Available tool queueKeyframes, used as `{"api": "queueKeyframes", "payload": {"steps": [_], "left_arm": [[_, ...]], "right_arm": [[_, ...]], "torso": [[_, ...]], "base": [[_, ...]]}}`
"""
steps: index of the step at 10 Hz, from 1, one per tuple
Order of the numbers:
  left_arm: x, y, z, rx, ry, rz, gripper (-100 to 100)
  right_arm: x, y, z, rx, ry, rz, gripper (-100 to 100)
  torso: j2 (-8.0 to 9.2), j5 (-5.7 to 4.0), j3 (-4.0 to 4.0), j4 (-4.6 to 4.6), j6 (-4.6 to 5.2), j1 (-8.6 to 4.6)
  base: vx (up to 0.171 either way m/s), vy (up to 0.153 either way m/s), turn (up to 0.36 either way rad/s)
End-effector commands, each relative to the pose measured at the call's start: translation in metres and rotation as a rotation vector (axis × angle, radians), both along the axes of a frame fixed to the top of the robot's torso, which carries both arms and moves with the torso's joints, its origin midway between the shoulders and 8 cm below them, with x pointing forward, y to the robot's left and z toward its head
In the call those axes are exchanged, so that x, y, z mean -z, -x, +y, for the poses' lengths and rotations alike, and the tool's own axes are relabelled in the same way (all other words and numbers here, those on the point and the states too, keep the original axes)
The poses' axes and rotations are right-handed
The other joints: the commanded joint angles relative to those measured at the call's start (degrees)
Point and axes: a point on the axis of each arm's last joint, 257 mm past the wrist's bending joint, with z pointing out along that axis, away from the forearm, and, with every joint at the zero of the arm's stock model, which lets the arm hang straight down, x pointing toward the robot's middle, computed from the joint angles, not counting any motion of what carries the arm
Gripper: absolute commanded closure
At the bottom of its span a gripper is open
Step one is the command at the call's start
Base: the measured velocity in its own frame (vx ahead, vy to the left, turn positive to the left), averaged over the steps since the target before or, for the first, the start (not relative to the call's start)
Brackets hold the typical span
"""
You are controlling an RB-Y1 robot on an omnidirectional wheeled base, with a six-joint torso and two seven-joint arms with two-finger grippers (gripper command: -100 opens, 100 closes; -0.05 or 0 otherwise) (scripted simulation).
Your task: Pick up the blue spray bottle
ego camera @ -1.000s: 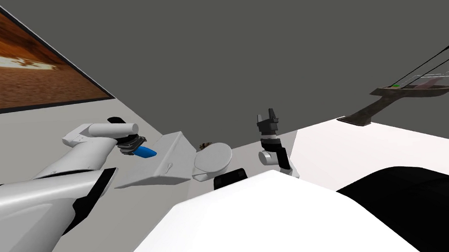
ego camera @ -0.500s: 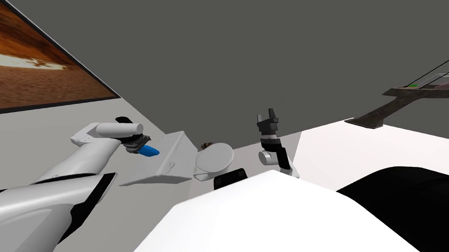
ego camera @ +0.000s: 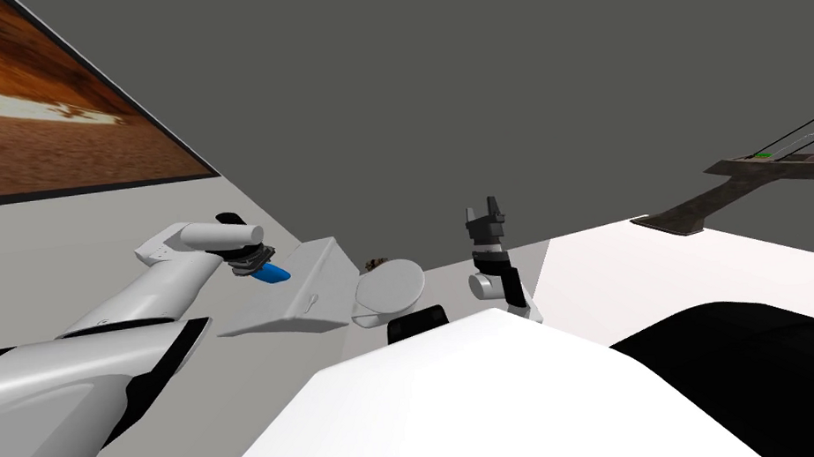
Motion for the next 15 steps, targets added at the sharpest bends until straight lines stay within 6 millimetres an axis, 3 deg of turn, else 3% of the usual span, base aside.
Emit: {"api": "queueKeyframes", "payload": {"steps": [1, 3, 4, 5, 11, 12, 15], "left_arm": [[0.000, 0.000, 0.000, 0.000, 0.000, 0.000, 100], [0.000, 0.000, 0.000, 0.000, 0.000, 0.000, 100], [0.000, 0.000, 0.000, 0.000, 0.000, 0.000, 0], [-0.006, -0.002, 0.006, -0.003, -0.005, -0.011, 100], [-0.026, -0.006, 0.035, -0.027, -0.021, -0.039, 100], [-0.018, 0.003, 0.041, -0.054, -0.010, -0.022, 100], [-0.022, 0.008, 0.053, -0.071, -0.010, -0.022, 100]], "right_arm": [[0.000, 0.000, 0.000, 0.000, 0.000, 0.000, 0], [0.000, 0.000, 0.000, 0.000, 0.000, 0.000, 0], [0.000, 0.000, 0.000, 0.000, 0.000, 0.000, 0], [0.000, 0.000, 0.000, 0.000, 0.000, 0.000, 0], [0.000, 0.000, 0.000, 0.000, 0.000, 0.000, 0], [0.000, 0.000, 0.000, 0.000, 0.000, 0.000, 0], [0.000, 0.000, 0.000, 0.000, 0.000, 0.000, 0]], "torso": [[0.00, 0.00, 0.00, 0.00, 0.00, 0.00], [0.01, 0.00, 0.01, 0.00, 0.00, 0.00], [0.01, -0.01, 0.01, 0.00, 0.00, 0.00], [0.02, -0.01, 0.01, 0.00, 0.00, 0.00], [0.15, -0.06, 0.11, 0.07, 0.02, -0.10], [0.19, -0.09, 0.14, 0.09, 0.07, -0.16], [0.17, -0.06, 0.12, 0.07, -0.01, -0.12]], "base": [[0.000, 0.000, 0.000], [0.000, 0.000, 0.000], [0.000, 0.000, 0.000], [-0.029, -0.011, -0.105], [-0.037, -0.023, -0.068], [-0.036, -0.019, -0.056], [-0.029, -0.019, -0.058]]}}
